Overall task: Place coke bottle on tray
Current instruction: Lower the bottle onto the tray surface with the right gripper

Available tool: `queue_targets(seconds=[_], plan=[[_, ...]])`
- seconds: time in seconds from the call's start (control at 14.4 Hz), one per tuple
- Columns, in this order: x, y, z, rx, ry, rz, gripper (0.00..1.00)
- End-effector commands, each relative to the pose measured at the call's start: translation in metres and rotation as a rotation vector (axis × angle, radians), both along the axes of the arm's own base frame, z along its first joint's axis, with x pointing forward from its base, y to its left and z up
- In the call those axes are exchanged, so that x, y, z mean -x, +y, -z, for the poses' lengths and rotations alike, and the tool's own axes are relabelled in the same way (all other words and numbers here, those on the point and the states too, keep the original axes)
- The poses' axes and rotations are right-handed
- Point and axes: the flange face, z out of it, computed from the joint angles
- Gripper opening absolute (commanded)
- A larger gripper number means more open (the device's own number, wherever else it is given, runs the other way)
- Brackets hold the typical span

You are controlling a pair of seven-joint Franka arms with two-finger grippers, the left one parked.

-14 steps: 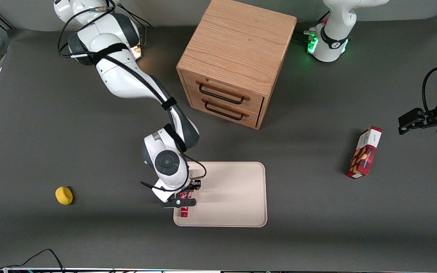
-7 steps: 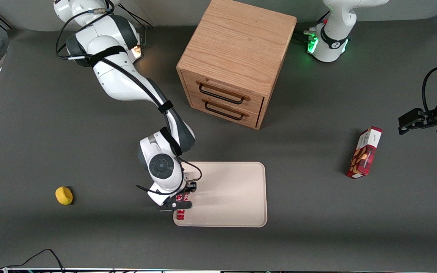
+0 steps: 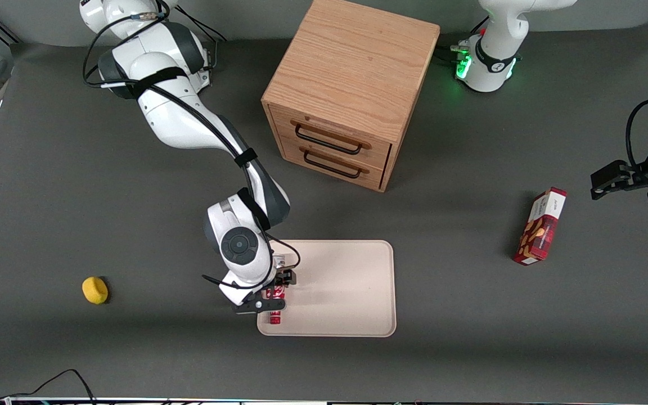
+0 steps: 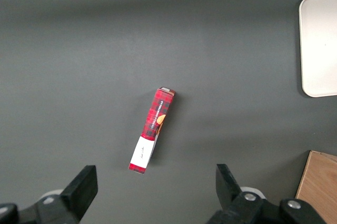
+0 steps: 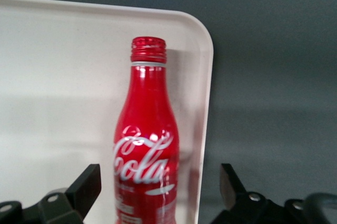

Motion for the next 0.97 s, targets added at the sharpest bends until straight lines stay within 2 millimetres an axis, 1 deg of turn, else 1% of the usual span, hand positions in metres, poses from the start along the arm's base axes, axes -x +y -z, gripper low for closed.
queue_targets(seconds=[0.0,0.35,0.49,0.7,0.9], plan=[[-0.0024,0.0038,-0.0043,-0.003,-0.01,-0.008,1.0],[-0.0025,0.0039,-0.0056,-0.003,-0.011,-0.008,1.0],[-0.0027,0.004,-0.0089,-0.005,-0.012,-0.007,1.0],[-0.0024,0.0039,-0.0076,-0.004,-0.009,-0.007,1.0],[-0.0034,0.0019,-0.0126,-0.007,-0.006,-0.004,1.0]])
